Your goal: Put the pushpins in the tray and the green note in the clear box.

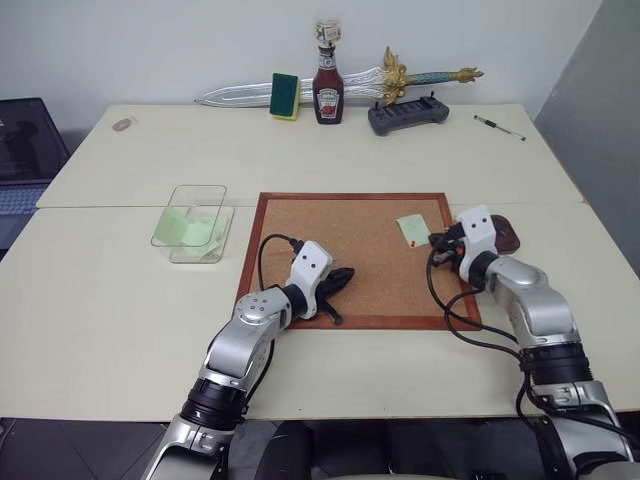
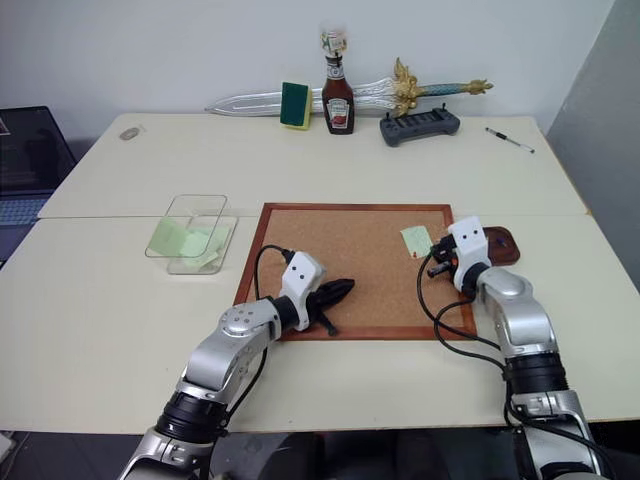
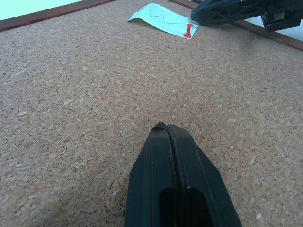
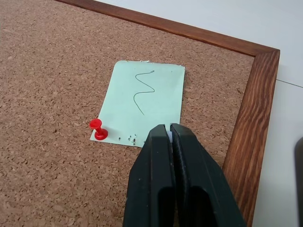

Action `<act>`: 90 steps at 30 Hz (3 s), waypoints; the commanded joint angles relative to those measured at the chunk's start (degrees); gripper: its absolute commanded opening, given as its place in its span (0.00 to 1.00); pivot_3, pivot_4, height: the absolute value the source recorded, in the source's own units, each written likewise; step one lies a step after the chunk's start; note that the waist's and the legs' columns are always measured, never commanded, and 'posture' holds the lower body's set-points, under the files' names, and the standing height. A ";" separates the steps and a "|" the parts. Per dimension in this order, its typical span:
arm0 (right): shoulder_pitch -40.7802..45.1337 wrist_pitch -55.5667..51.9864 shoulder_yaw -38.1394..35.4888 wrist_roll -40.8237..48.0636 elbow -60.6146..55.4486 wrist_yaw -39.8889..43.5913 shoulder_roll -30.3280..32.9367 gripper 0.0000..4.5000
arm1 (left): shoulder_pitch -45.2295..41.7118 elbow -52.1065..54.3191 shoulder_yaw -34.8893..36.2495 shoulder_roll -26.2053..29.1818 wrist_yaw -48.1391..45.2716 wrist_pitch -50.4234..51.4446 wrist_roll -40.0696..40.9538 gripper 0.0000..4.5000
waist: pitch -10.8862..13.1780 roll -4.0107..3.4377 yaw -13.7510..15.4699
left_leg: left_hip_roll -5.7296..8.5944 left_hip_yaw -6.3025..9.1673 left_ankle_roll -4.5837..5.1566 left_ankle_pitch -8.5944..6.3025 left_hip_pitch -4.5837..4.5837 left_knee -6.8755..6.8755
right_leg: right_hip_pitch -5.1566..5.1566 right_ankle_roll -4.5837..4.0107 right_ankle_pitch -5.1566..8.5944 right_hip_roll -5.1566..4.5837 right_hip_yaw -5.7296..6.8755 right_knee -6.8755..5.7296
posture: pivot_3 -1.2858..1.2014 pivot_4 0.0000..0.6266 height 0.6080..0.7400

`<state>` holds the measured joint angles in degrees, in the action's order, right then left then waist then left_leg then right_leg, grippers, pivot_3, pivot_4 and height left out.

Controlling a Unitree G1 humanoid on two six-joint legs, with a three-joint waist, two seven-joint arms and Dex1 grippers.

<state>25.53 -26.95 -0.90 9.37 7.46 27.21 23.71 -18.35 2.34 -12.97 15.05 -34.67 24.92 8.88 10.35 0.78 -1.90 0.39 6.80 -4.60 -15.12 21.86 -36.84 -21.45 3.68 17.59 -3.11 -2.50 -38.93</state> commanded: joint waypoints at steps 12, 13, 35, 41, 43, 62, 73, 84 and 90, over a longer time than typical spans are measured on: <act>0.69 1.98 -2.29 1.84 -9.14 -2.28 -3.07 0.01 | 1.29 -1.22 -2.77 0.80 -0.47 3.37 -1.14 0.00 | -0.01 -0.01 -0.01 | 0.00 0.02 0.00 0.00 -0.03 -0.02 | 0.04 0.00 0.00 0.00 0.01 -0.01 | 0.52 0.24 1.00; 0.56 1.89 -2.31 1.81 -9.26 -2.27 -2.94 0.01 | 1.33 -1.18 -2.79 0.81 -0.44 3.40 -1.14 0.00 | -0.01 -0.02 -0.01 | 0.00 0.02 0.00 0.00 -0.03 -0.01 | 0.04 0.00 0.00 0.00 0.01 -0.01 | 0.52 0.24 1.00; 2.24 -5.48 -9.67 -2.41 -1.32 -11.15 4.98 0.01 | 1.27 -1.32 -2.97 0.60 -0.35 2.93 -1.19 0.00 | -0.03 -0.05 0.03 | 0.00 -0.04 0.00 0.00 -0.04 -0.01 | 0.04 0.00 0.00 0.00 -0.03 -0.01 | 0.52 0.24 1.00; 2.48 -8.40 -8.95 -3.39 0.11 -11.57 6.49 0.01 | 1.21 -1.43 -2.96 0.50 -0.37 2.79 -1.25 0.00 | -0.04 -0.07 0.02 | 0.01 -0.04 0.00 0.00 -0.04 -0.02 | 0.05 0.00 0.00 0.00 -0.04 -0.01 | 0.52 0.24 1.00; 2.57 -9.09 -8.75 -3.52 0.55 -11.33 6.47 0.01 | 1.20 -1.44 -2.96 0.51 -0.39 2.78 -1.27 0.00 | -0.04 -0.07 0.02 | 0.01 -0.04 0.00 0.00 -0.04 -0.02 | 0.05 0.00 0.00 0.00 -0.03 -0.01 | 0.52 0.24 1.00; 4.20 -9.71 -13.23 0.27 -1.82 -11.96 3.82 0.63 | 1.21 -1.31 -2.78 0.75 -0.61 2.78 -1.22 0.00 | -0.05 -0.07 0.02 | 0.00 -0.04 0.00 0.00 -0.04 -0.02 | 0.04 0.00 0.00 0.00 -0.04 -0.01 | 0.52 0.24 1.00; 4.37 -6.33 -14.16 3.19 -5.02 -7.29 5.91 0.63 | 1.13 -1.38 -2.87 0.62 -0.65 2.79 -1.17 0.00 | -0.05 -0.08 0.02 | 0.00 -0.05 0.00 0.00 -0.03 -0.01 | 0.04 0.00 0.00 0.00 -0.03 -0.01 | 0.52 0.24 1.00; -4.17 -6.05 -0.25 5.34 -15.00 6.80 6.27 0.63 | 1.04 -1.59 -2.92 0.27 -0.46 2.66 -1.15 0.00 | -0.05 -0.08 0.03 | 0.00 -0.02 0.00 0.00 -0.04 -0.04 | 0.08 0.01 0.00 0.00 -0.02 0.02 | 0.52 0.24 1.00; -2.08 -3.55 2.53 3.14 -10.72 5.33 3.46 0.63 | 0.93 -1.72 -2.97 0.11 -0.38 2.68 -1.23 0.00 | -0.05 -0.08 0.04 | 0.00 0.02 0.00 0.00 -0.04 -0.04 | 0.08 0.02 0.00 0.01 0.01 0.02 | 0.52 0.24 1.00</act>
<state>21.61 -32.53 1.97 13.23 -3.17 33.12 27.34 -18.75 2.54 -13.85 15.27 -34.43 25.88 8.41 10.30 0.70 -1.86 0.40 6.82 -4.60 -15.12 21.83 -36.88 -21.37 3.70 17.59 -3.11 -2.49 -38.90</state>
